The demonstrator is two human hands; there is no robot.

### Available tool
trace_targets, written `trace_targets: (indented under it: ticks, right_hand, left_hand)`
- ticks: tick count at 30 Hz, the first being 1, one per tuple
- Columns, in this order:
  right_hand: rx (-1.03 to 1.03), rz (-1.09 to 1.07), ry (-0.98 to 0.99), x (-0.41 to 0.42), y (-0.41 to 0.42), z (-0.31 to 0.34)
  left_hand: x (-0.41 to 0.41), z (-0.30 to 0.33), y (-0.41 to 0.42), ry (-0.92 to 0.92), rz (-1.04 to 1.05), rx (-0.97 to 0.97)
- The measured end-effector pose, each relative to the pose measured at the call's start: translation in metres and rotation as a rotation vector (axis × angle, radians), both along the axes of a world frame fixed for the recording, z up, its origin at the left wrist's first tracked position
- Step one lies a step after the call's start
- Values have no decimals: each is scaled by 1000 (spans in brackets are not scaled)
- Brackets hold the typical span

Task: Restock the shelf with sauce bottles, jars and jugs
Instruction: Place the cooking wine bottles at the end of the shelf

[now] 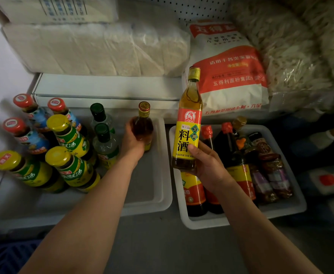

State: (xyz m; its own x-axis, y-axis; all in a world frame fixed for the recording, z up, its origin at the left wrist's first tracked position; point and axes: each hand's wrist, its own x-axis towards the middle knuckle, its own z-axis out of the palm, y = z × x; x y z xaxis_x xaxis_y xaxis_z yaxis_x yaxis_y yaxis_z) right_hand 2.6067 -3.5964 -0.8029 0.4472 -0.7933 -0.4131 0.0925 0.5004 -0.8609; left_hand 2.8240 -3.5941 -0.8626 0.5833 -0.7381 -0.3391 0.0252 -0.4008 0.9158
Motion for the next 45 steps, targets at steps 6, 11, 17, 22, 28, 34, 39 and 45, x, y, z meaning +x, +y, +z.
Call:
trace_targets:
  ticks: [6, 11, 17, 22, 28, 34, 39, 45]
  right_hand:
    - [-3, -13, -4, 2, -3, -1]
    - [0, -23, -20, 2, -4, -3]
    - [-1, -37, -20, 2, -5, -5]
    - [5, -44, -28, 2, -10, -9]
    - [44, -56, 6, 1, 10, 23]
    - [95, -16, -16, -12, 51, 131]
    - [115, 5, -2, -22, 76, 251]
    - [156, 60, -40, -36, 94, 412]
  left_hand:
    - [1, -5, 3, -9, -12, -2]
    - [0, -5, 7, -13, 12, 16]
    - [-4, -7, 11, 15, -22, 21]
    - [-2, -5, 11, 92, -24, 20]
    - [-9, 44, 20, 151, -50, -2]
    - [-23, 165, 51, 270, -88, 10]
    - [-29, 289, 75, 311, -120, 25]
    - [-29, 469, 102, 309, -167, 50]
